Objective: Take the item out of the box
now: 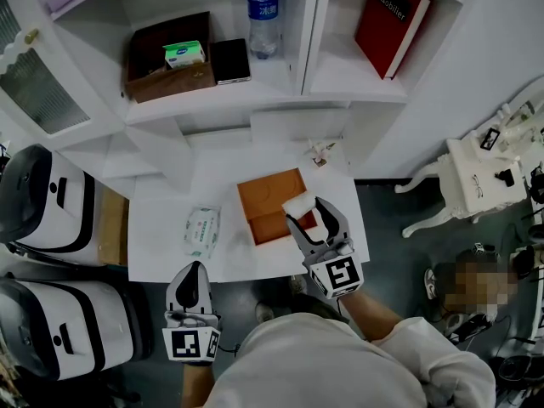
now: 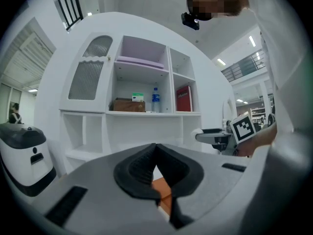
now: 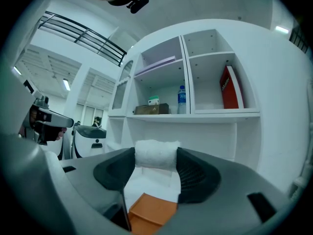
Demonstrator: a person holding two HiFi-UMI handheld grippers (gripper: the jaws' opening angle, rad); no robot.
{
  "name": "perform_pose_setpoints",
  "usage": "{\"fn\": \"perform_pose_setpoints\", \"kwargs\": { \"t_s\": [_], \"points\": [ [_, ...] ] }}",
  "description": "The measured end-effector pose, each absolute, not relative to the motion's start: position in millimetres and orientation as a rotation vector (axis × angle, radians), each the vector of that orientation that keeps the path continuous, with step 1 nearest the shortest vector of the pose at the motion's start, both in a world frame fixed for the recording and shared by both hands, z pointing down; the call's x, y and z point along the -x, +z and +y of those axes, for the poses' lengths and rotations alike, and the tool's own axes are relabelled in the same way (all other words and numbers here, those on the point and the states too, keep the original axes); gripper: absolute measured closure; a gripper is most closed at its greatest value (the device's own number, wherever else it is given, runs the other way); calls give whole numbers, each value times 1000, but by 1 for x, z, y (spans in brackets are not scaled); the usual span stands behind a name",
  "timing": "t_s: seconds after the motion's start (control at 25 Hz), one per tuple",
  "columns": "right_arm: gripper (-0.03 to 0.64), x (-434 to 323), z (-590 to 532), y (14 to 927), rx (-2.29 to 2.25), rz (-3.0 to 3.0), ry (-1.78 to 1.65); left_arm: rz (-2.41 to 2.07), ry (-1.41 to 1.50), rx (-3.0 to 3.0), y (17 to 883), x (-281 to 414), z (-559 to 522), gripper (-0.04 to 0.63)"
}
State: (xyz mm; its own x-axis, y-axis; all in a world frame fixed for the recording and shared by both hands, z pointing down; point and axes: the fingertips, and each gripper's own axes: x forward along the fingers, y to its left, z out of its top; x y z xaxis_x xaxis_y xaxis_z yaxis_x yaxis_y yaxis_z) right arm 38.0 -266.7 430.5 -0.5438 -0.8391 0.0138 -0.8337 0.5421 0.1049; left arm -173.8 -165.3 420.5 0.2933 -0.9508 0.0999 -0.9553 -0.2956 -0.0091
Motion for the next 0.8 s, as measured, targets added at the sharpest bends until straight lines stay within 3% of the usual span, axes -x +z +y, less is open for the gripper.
{"fn": "perform_pose_setpoints", "kwargs": {
  "t_s": [0.8],
  "points": [
    [341,-40,-248,406,-1492,-2747,-195,-1823,135,-2504,416,166,-157,591]
  ]
}}
